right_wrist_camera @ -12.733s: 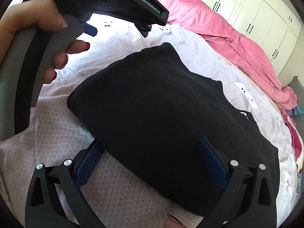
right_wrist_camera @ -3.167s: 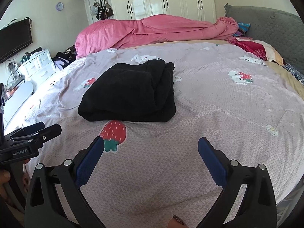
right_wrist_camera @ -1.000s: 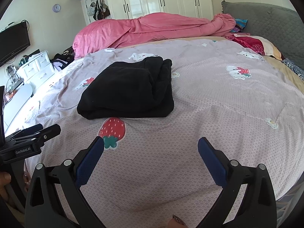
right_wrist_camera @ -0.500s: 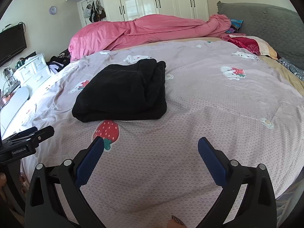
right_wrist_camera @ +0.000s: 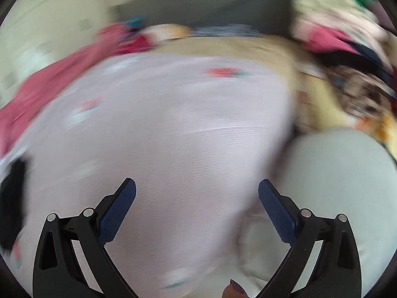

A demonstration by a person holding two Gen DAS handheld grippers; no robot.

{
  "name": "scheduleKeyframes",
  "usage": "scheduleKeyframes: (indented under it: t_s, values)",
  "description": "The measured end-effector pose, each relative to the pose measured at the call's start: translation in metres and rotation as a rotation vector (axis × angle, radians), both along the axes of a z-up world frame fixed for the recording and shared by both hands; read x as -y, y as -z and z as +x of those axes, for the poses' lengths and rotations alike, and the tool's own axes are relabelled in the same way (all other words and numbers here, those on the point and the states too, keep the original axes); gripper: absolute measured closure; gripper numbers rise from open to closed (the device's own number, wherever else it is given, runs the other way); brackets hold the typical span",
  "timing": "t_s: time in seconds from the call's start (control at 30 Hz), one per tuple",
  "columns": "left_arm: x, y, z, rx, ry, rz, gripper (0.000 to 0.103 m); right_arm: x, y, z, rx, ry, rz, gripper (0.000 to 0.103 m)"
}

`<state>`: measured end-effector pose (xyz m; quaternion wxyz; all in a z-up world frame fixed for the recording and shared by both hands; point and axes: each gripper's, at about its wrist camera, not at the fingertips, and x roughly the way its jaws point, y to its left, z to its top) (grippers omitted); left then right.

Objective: Fold small clothes

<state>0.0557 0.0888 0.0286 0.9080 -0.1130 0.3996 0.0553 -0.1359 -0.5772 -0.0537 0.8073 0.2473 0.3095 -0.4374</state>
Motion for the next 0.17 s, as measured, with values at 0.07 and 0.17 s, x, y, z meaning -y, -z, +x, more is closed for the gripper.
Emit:
scheduleKeyframes:
  t_s: [0.07, 0.17]
  values:
    - [-0.054, -0.002, 0.018, -0.041, -0.099, 0.007, 0.009, 0.044, 0.009, -0.035, -0.052, 0.185, -0.027, 0.005]
    - [-0.135, -0.003, 0.045, -0.072, -0.254, 0.058, 0.009, 0.105, 0.026, -0.092, -0.120, 0.408, -0.006, 0.004]
